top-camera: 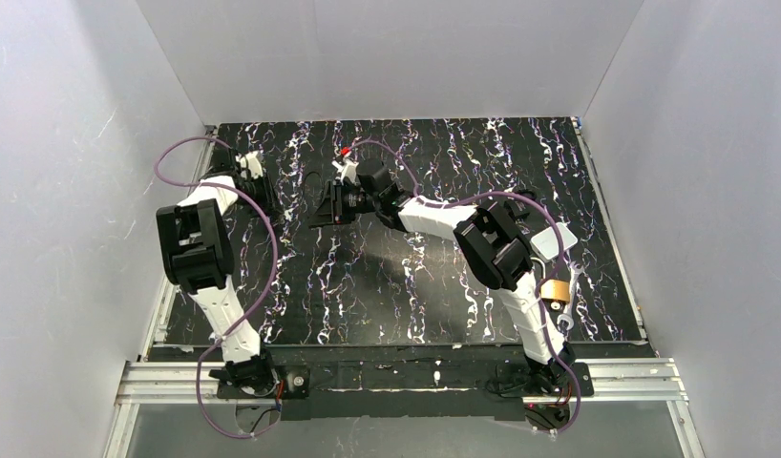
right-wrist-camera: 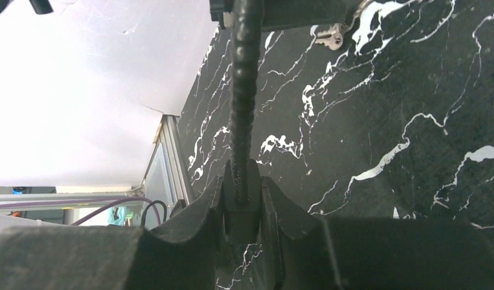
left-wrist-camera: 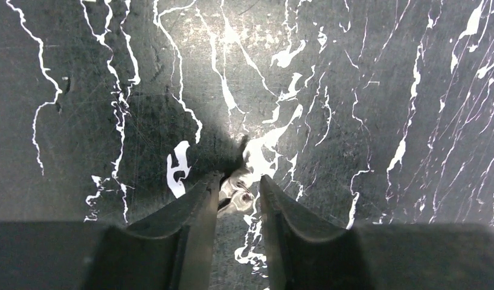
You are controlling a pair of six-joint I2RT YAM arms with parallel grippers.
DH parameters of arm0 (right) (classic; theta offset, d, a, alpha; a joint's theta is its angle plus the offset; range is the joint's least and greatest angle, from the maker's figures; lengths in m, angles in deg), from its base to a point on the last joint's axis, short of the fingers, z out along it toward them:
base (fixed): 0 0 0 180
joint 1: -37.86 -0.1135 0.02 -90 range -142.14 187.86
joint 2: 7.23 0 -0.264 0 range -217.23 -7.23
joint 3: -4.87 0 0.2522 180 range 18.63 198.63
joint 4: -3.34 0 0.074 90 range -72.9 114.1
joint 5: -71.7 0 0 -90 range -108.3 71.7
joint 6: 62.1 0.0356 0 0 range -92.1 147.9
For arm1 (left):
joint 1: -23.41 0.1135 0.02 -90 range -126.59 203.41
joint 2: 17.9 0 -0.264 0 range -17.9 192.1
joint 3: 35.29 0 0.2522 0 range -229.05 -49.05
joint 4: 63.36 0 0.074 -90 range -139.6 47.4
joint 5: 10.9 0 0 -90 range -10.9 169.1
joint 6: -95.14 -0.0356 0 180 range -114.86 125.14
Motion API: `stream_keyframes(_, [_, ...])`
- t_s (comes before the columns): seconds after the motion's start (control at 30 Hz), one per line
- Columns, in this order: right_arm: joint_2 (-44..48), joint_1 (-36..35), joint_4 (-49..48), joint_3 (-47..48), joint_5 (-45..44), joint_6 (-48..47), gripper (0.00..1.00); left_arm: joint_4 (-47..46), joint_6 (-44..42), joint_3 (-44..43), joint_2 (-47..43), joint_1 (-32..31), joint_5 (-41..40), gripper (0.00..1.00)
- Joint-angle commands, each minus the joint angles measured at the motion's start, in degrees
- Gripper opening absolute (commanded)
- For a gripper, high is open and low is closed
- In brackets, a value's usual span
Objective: Lock with the key
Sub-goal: Place the key at the center of the board.
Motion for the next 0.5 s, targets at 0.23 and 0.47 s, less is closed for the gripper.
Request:
stream_keyframes(0.23, [3.2,0.4,-8.7,-4.7,1.3,3.1,0.01,5.9,0.9,-1.0,-12.8,0.6,9.8,0.59])
stream_keyframes(0.47, [3.6,0.4,-13.3,-6.9,2.2,7.0,0.01,1.2,8.3,6.3,-24.3,-0.8,24.1,0.54])
